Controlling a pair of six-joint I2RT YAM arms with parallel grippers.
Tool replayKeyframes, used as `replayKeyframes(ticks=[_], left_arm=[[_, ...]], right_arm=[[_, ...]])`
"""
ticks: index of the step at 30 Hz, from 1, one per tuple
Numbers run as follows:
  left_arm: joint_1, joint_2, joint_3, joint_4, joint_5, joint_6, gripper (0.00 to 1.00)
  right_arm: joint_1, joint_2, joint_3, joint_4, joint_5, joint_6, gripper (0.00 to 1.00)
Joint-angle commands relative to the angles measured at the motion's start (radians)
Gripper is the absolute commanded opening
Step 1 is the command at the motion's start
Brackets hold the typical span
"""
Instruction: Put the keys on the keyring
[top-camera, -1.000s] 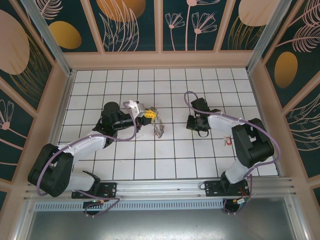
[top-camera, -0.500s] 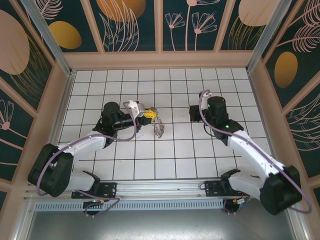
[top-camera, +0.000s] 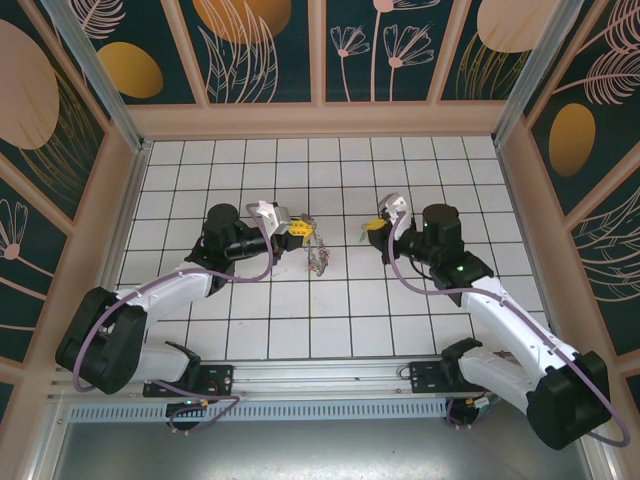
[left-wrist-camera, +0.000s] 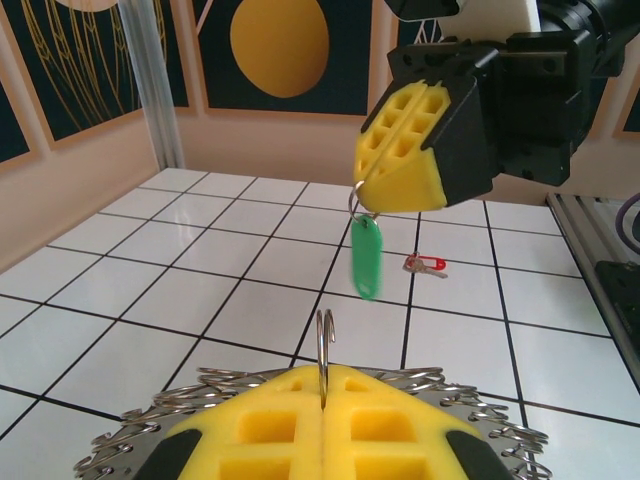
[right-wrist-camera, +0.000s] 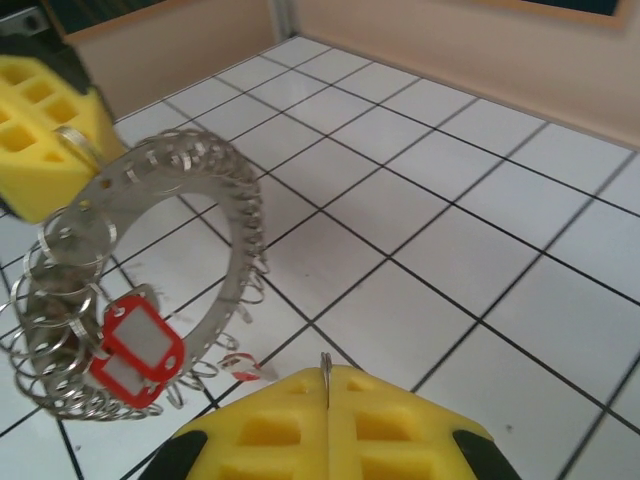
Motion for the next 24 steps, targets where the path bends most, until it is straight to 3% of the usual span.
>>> replayKeyframes(ticks=[1,11,24], left_arm=[[-0.006,0.005,0.026,0.012,0.045,0.005,0.0],[-0.018,0.031,0.04,-0.039,0.076,0.036,0.0],[-0.025,0.058,0.069,-0.069,0.082,0.049,0.0]], right_arm=[[0.03,0.013,0.008,0.056,-0.093,-0.11,0.0],[0.156,0.077,0.05,0.087,-0.072,-0.301,0.0],[0.222,0.126,0.075,0.169,-0.052,-0.306,0.0]])
